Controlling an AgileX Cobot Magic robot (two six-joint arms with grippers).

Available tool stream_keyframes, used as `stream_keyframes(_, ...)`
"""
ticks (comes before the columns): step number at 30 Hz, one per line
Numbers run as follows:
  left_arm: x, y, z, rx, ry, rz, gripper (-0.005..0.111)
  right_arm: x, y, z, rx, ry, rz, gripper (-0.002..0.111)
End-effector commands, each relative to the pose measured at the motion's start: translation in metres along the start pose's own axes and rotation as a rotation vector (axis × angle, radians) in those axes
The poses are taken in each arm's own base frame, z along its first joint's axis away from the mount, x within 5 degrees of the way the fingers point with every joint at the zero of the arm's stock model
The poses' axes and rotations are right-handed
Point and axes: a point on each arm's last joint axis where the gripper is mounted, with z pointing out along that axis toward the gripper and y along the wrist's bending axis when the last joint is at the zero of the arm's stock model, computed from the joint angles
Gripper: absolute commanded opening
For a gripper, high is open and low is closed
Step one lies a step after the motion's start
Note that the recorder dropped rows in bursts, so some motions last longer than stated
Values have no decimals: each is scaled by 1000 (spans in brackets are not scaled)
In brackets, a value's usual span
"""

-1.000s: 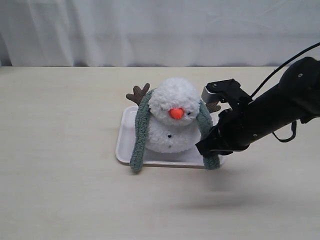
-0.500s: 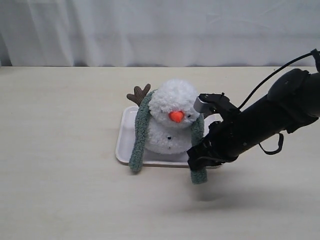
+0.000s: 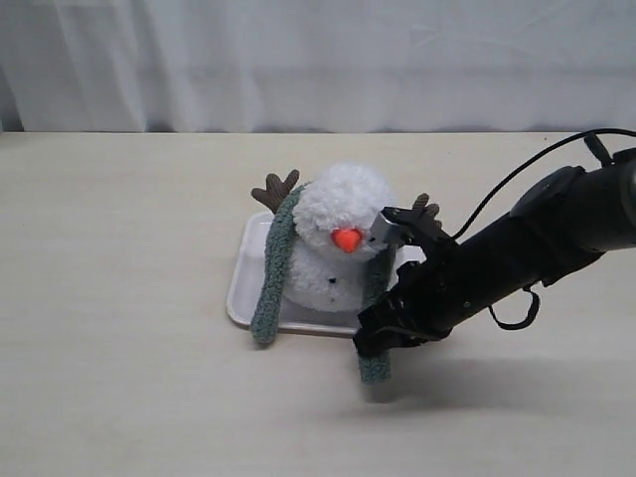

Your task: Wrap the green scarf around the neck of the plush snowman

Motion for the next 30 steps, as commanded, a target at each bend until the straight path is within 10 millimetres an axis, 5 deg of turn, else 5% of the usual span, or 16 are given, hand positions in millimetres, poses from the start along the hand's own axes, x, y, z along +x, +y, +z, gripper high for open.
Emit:
stream_keyframes(1,0,0,0,-1,-11,-8,0,-1,1,3,-26,-28,-23,4)
stream_keyframes(11,0,0,0,-2,-11,-5,0,-3,2,3,-40,-55,-37,7)
stream_keyframes(20,0,0,0,-2,-11,-5,0,-1,4,2,-53,-30,18,56)
stream_keyframes(25,0,0,0,-2,-11,-5,0,7,7,1,-67,59,18,57)
stream_keyframes(30,0,0,0,-2,-11,-5,0,12,-5,-13,163,127,83,57)
